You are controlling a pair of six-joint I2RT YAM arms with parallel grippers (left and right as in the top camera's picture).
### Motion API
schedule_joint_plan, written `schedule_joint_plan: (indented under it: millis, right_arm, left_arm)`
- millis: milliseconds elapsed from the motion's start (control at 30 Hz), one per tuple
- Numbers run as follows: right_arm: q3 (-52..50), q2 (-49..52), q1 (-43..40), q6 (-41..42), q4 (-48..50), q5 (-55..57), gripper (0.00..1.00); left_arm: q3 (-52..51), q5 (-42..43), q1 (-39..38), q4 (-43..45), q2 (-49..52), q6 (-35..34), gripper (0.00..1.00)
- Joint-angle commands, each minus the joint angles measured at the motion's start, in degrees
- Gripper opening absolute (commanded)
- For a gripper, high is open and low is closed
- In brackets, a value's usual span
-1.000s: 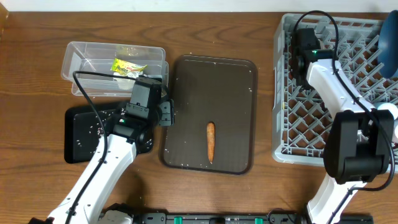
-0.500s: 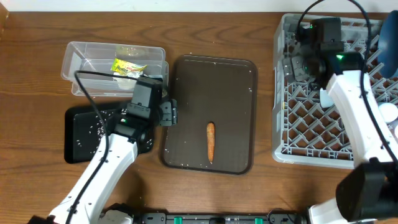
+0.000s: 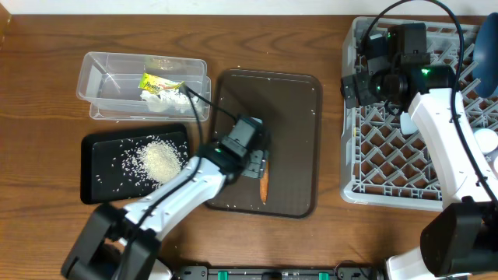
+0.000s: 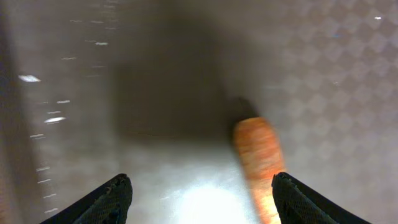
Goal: Sort waste into correct bins and load items into the dishwasher rack
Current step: 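Reach the left gripper to the carrot and grasp it, then carry the carrot with the left gripper and drop it on the black tray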
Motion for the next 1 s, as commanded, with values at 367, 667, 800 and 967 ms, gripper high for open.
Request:
schedule_joint_plan:
  millis: [367,667,800,967]
  right_arm:
    - [0.0,0.3,-0.4,0.4,-0.1,-1.0,0.99]
    - [0.0,0.3,-0.4,0.5,-0.5,-1.0,0.99]
    - [0.0,0.3,-0.4,0.4,-0.7,-1.0,0.99]
    - [0.0,0.3,-0.4,0.4,-0.8,-1.0,0.99]
  left_arm:
    - [0.7,-0.3,-5.2,5.4,7.9,-14.7,0.74]
    - [0.7,-0.3,-5.2,6.5,10.8,-16.3,0.65]
    - [0.7,-0.3,-5.2,6.9,11.1,-16.3,0.51]
    - [0.7,-0.3,-5.2,7.5,11.1,-16.3,0.36]
